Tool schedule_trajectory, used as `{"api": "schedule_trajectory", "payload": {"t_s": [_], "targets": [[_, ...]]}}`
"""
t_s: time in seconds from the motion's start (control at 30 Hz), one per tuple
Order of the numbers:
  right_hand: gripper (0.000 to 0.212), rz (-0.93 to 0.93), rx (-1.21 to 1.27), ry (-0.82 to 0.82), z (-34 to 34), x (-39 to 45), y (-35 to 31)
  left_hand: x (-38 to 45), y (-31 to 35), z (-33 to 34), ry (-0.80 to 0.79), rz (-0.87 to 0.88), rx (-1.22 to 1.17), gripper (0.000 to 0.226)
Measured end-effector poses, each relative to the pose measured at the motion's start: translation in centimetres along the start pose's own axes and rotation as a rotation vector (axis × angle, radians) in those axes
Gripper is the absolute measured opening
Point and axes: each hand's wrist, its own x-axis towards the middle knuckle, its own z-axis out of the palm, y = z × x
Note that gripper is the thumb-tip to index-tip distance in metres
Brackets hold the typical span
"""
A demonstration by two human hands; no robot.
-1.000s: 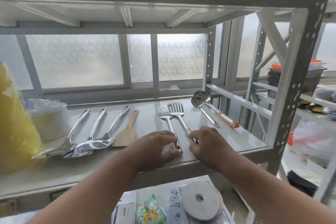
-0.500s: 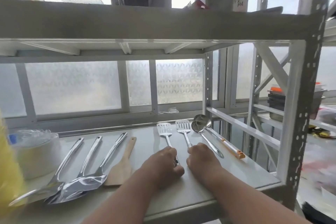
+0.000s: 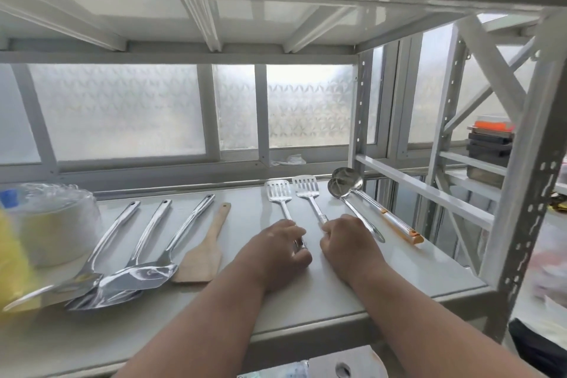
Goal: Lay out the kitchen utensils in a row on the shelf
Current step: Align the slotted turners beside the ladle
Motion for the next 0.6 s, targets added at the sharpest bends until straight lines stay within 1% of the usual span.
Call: {"api": "schedule_trajectory", "payload": {"t_s": [0.37,0.53,0.6], "targets": [[0.024,0.019,0.015,0.045,0.03,-0.10,-0.06,-0.24,0.16,0.05,0.049,0.020,-0.007,0.059],[0.014,0.033,0.011,0.040,-0.08,-0.14,-0.04,-0.13,0.28,-0.05,0.038,0.026,-0.006,0.050],[0.015,0.035,0.010,0.044,-0.01,-0.14,0.05,-0.08,0.23,-0.05,0.021,0.020,-0.010,0.047]]}}
